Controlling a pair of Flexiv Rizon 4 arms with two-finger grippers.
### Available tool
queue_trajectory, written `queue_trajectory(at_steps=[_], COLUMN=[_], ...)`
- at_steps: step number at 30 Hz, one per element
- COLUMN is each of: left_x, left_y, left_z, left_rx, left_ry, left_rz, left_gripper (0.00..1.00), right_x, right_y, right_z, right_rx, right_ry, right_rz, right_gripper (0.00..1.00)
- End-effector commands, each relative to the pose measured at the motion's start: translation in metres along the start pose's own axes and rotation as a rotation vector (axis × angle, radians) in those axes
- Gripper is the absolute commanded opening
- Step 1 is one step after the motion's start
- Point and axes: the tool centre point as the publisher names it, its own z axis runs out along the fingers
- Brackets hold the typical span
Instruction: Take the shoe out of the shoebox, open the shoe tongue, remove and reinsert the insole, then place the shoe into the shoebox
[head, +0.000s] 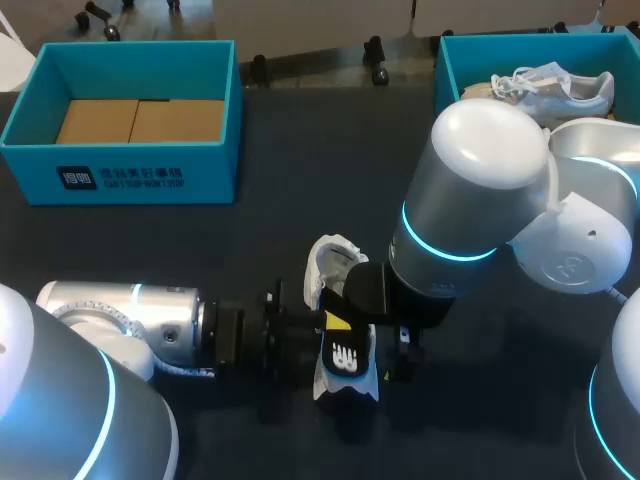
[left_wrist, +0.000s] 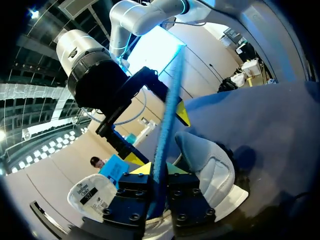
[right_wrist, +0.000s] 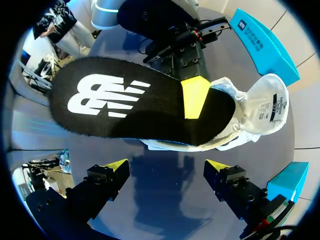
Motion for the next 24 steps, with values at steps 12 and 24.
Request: queue_trajectory(at_steps=[12,24], left_x=[-0.004,-0.005], left_y=[-0.033,-0.031], left_z=[0.001,0.017], left_rx=[-0.048,-0.089], left_ry=[0.022,0.040], left_rz=[0.012,0.039], left_gripper=[0.27,0.24], right_x=[0.000,0.000], right_y=[0.001,0.001], right_z=[0.002,0.002], right_rx=[0.000,0.000], right_ry=[0.000,0.000], right_rz=[0.001,0.001], right_gripper=[1.00,1.00])
